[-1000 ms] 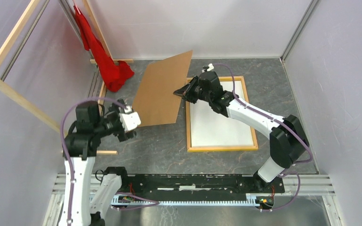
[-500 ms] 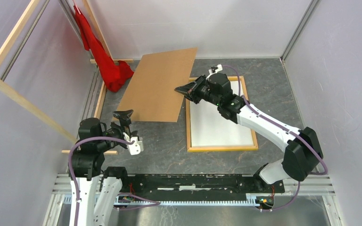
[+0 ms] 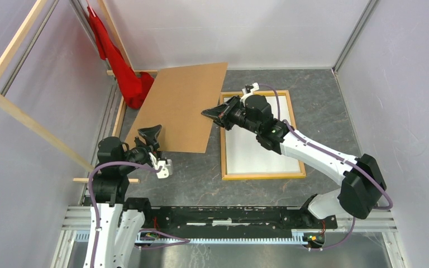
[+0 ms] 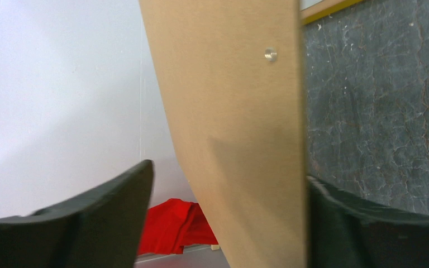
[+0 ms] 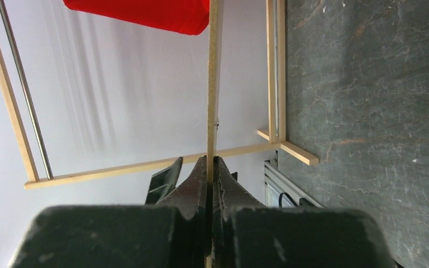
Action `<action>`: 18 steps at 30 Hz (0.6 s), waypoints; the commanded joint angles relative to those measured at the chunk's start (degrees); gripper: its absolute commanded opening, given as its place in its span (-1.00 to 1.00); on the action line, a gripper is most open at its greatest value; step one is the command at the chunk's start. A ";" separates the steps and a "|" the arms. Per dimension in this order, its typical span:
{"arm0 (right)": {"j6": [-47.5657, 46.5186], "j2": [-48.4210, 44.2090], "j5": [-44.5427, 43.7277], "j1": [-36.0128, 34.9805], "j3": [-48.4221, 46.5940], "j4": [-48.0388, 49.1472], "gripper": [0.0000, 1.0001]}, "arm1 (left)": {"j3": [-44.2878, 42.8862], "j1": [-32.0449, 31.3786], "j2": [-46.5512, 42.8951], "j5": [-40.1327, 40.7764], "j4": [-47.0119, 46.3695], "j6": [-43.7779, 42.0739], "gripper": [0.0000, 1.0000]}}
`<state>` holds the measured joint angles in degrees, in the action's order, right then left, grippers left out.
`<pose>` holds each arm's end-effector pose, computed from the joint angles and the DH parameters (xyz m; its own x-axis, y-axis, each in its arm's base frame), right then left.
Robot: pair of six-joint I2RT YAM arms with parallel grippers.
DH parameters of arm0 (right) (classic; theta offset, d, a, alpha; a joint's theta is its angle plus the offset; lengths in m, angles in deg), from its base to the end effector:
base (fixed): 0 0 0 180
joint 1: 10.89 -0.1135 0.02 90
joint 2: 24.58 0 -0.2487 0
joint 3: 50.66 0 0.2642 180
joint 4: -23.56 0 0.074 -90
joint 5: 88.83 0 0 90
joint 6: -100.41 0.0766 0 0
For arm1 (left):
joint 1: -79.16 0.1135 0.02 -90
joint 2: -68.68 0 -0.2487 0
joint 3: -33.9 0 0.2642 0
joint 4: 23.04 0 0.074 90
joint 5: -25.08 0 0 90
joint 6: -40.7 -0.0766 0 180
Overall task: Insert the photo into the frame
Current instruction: Turn over the photo frame item at the center of the board.
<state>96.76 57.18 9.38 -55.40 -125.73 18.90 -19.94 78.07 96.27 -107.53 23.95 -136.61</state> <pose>0.2730 0.2838 0.2994 -0.8010 0.5977 -0.0344 0.0895 0.1764 0.9802 0.1574 -0.0549 0.2994 0.6297 0.7233 -0.2834 0.3840 0.0272 0.9229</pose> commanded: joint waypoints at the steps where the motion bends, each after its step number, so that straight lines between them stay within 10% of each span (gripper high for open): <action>1: -0.97 -4.66 2.10 -1.02 -0.38 6.64 -0.87 | 0.89 0.03 0.38 -2.17 -7.15 -2.72 0.07; 6: -7.13 -5.28 6.01 -0.95 0.35 4.04 -0.16 | 5.03 0.03 -2.58 -3.88 -17.33 0.17 -0.89; 11: -14.63 -8.23 10.74 0.75 4.72 2.66 0.73 | 9.73 0.03 -6.30 -2.92 -26.67 2.23 -0.96; 18: -35.78 -11.38 24.85 8.48 0.98 -6.05 0.96 | 2.59 0.03 -4.48 1.51 -25.16 13.51 -0.96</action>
<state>76.50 48.81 24.66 -50.68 -120.74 16.89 -9.71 78.05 91.42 -107.42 7.21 -131.06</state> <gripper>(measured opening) 0.979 0.048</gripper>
